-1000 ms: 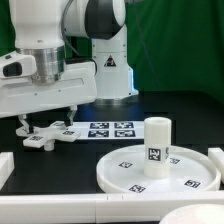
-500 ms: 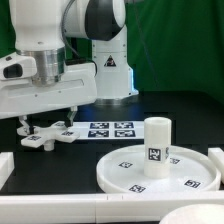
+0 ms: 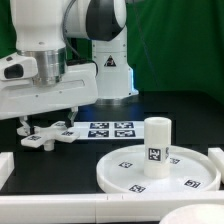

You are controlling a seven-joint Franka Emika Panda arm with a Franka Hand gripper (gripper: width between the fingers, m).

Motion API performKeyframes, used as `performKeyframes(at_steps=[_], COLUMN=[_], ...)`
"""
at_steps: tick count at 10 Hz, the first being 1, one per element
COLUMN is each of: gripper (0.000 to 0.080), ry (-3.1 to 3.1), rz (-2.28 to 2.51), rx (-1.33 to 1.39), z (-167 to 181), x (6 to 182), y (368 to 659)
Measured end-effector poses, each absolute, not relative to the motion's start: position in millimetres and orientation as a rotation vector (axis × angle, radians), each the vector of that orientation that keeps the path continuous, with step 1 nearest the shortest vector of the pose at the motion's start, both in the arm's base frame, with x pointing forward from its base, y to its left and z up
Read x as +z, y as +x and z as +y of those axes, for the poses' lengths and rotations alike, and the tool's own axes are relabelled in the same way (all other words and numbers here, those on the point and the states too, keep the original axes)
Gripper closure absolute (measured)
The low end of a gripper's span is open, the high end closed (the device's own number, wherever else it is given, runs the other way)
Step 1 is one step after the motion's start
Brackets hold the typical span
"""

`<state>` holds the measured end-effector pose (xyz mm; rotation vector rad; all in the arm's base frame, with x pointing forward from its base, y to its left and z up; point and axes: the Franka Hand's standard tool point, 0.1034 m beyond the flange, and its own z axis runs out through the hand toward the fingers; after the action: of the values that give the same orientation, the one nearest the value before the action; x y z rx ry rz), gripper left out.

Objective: Assemble round table

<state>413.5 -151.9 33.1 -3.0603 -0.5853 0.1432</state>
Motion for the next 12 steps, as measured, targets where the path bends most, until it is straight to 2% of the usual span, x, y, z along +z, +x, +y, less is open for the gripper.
performKeyframes(at_steps=[12], gripper=[0.0151], ry=[-3.041], rz=[-0.653], rx=[0.155], z=[-151.7], x=[29.6], y=[412.4])
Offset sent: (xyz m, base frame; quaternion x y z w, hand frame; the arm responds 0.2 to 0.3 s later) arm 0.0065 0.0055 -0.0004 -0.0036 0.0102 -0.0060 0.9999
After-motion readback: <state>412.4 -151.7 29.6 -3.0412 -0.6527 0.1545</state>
